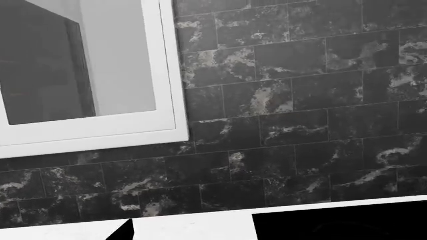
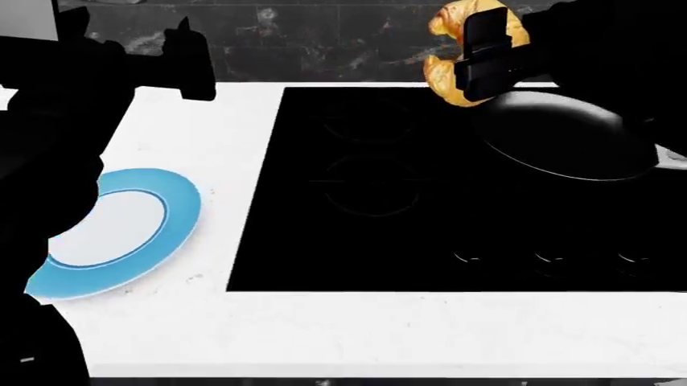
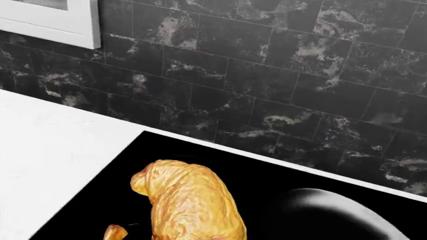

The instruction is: Pick the croissant and place it on the pan. Then turn on the stove to warm the croissant.

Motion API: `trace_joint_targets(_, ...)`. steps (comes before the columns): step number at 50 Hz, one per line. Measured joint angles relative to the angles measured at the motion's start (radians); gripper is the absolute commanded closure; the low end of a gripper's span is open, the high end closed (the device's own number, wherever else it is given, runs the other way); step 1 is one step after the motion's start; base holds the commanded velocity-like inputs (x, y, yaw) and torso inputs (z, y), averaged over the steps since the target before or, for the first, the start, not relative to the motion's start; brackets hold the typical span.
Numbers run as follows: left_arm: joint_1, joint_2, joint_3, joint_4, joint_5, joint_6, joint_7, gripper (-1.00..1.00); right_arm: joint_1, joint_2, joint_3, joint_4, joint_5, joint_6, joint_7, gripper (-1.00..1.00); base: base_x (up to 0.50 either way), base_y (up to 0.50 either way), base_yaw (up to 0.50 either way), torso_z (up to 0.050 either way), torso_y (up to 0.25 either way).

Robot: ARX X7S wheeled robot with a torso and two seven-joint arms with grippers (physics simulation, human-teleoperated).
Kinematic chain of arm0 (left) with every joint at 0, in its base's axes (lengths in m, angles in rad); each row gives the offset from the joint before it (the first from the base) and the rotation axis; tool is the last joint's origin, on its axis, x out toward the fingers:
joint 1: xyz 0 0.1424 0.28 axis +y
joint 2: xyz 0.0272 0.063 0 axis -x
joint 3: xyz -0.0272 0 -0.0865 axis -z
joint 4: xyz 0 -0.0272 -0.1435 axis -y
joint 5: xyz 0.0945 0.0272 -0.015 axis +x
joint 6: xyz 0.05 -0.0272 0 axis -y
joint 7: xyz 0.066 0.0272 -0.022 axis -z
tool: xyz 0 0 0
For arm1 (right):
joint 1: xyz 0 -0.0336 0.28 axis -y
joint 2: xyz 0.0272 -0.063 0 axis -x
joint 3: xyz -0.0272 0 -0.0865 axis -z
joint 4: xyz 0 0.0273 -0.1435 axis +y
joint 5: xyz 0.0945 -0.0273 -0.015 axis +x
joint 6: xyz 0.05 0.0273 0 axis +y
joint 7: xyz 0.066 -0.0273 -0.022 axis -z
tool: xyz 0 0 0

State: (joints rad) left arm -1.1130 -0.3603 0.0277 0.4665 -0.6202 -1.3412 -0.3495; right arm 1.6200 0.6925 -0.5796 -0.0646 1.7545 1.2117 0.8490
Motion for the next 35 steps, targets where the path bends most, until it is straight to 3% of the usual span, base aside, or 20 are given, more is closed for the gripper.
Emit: trace_joint_targets(35,0.006,-0.004,0.014,-0.003,-0.014,0.011,-0.012,-1.0,-0.026,0.031,0.019,-0.018,-0.027,-0.057,-0.001,1.0,0.0,-0.5,0.0,0.0,0.0)
